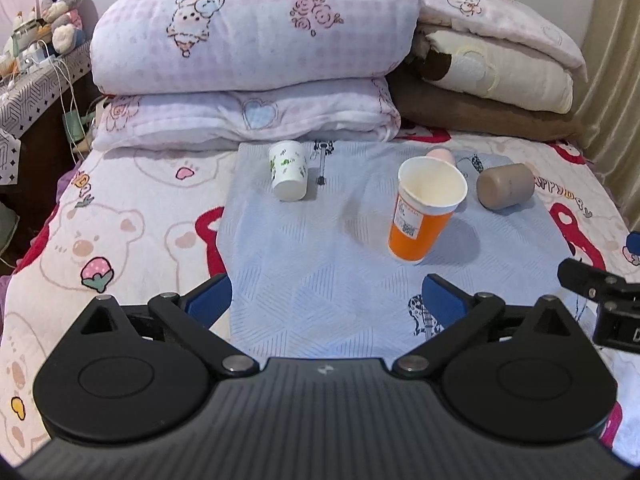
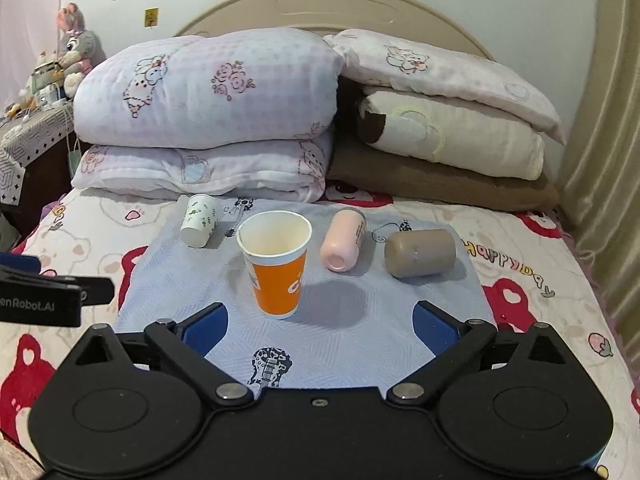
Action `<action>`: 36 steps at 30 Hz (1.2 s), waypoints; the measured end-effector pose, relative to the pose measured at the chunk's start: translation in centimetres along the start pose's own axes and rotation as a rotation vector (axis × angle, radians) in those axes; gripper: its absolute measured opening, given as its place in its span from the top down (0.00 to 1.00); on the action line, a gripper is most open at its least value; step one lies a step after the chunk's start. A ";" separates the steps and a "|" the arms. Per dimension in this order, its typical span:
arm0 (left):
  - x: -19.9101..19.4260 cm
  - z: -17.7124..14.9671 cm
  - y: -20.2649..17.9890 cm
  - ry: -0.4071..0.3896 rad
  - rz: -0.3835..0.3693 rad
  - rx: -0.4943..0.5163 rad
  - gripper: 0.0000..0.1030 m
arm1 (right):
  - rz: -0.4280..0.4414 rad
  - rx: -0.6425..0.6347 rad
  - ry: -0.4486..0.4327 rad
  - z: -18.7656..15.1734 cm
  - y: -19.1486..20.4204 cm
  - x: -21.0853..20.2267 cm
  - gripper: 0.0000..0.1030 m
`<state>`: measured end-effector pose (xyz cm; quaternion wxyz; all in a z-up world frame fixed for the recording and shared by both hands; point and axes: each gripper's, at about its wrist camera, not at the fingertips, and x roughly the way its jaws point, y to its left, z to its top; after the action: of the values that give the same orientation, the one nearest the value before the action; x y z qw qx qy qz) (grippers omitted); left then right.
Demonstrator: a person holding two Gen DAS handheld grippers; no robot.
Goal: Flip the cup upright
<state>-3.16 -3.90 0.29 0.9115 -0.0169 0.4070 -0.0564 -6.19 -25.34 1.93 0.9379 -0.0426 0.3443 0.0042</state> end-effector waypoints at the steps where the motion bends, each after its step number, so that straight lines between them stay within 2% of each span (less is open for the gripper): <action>1: 0.0 0.0 0.0 0.004 0.002 -0.002 0.00 | -0.003 0.002 0.001 0.0 0.0 0.0 0.03; 36: 0.9 0.2 0.5 0.077 0.087 0.050 0.00 | -0.038 -0.011 0.023 0.3 0.2 0.6 0.03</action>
<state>-2.37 -3.47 -0.34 0.8969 0.0257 0.4406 -0.0275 -5.52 -25.14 1.78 0.9335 -0.0543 0.3543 -0.0125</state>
